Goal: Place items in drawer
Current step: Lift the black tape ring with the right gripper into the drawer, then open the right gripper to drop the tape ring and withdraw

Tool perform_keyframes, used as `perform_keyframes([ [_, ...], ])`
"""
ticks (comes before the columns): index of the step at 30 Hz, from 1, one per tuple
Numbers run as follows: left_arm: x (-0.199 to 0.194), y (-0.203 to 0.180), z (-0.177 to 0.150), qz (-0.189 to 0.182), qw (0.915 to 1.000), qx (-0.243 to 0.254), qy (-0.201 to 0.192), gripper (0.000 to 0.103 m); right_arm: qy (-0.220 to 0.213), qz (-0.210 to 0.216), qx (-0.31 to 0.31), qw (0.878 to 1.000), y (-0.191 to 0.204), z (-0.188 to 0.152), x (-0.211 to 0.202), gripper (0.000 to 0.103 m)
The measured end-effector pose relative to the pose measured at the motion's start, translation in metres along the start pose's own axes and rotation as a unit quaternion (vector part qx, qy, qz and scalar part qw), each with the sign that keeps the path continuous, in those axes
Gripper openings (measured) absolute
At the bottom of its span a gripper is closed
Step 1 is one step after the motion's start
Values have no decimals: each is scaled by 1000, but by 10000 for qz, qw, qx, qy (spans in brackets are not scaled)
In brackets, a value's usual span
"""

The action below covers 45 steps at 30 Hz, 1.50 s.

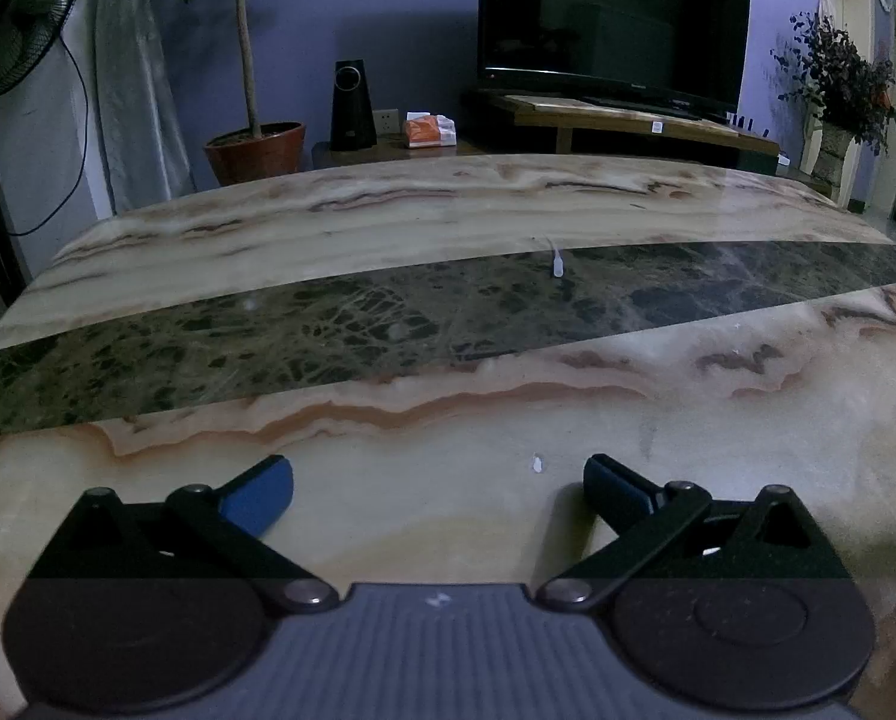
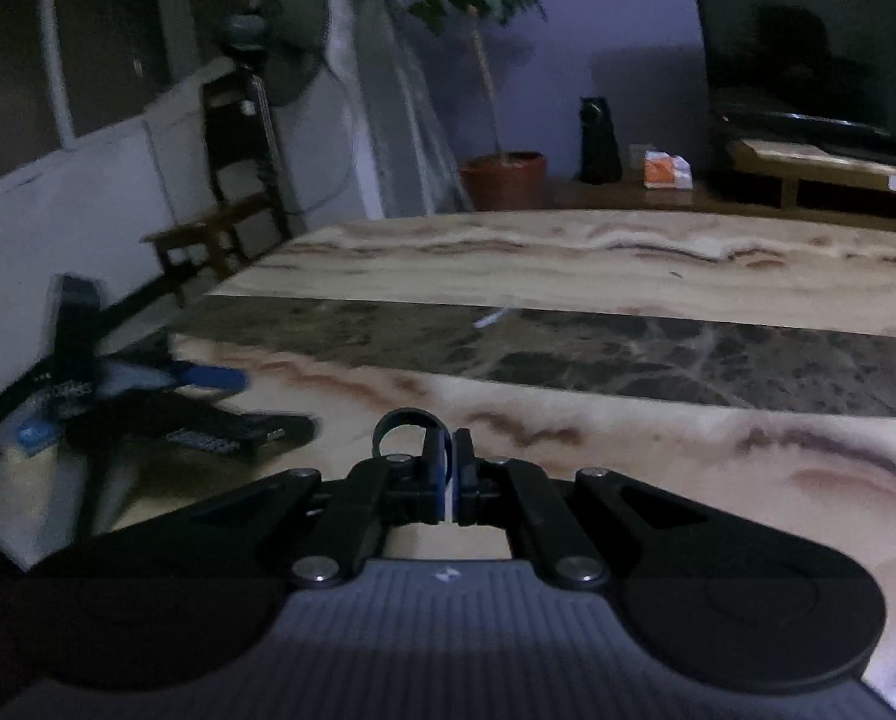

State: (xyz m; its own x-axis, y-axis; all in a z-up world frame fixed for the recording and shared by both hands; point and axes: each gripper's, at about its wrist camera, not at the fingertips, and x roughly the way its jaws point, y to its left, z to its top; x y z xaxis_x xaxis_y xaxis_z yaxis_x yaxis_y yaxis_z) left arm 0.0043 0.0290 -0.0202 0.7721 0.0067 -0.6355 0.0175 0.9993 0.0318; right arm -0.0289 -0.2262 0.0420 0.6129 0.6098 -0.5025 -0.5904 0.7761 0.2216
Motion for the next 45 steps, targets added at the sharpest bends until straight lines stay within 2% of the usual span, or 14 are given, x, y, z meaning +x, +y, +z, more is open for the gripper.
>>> perform_keyframes([
  [4, 0, 0, 0, 0, 10000, 0, 0, 103, -48, 479, 93, 9988, 13, -28, -43, 3],
  [7, 0, 0, 0, 0, 10000, 0, 0, 103, 0, 748, -57, 9972, 29, -51, -70, 3],
  [10, 0, 0, 0, 0, 10000, 0, 0, 103, 227, 1106, -149, 9935, 42, -75, -89, 3],
  [14, 0, 0, 0, 0, 10000, 0, 0, 103, 782, 1248, -402, 9883, 60, -108, -92, 3],
  [17, 0, 0, 0, 0, 10000, 0, 0, 103, 1229, 990, -583, 9857, 69, -131, -81, 3],
  [22, 0, 0, 0, 0, 10000, 0, 0, 103, 1799, 279, -623, 9813, 64, -156, -53, 3],
  [26, 0, 0, 0, 0, 10000, 0, 0, 103, 2379, -206, -533, 9696, 53, -176, -28, 3],
  [34, 0, 0, 0, 0, 10000, 0, 0, 103, 2823, -662, -518, 9556, 45, -192, -9, 6],
  [35, 0, 0, 0, 0, 10000, 0, 0, 103, 2906, -693, -477, 9531, 44, -194, -7, 7],
  [36, 0, 0, 0, 0, 10000, 0, 0, 103, 2950, -731, -469, 9516, 41, -193, -5, 15],
  [42, 0, 0, 0, 0, 10000, 0, 0, 103, 2782, -776, -447, 9564, 32, -184, -13, 16],
  [44, 0, 0, 0, 0, 10000, 0, 0, 103, 2703, -566, -343, 9605, 33, -182, -13, 16],
  [45, 0, 0, 0, 0, 10000, 0, 0, 103, 2606, -319, -270, 9645, 36, -177, -18, 16],
])
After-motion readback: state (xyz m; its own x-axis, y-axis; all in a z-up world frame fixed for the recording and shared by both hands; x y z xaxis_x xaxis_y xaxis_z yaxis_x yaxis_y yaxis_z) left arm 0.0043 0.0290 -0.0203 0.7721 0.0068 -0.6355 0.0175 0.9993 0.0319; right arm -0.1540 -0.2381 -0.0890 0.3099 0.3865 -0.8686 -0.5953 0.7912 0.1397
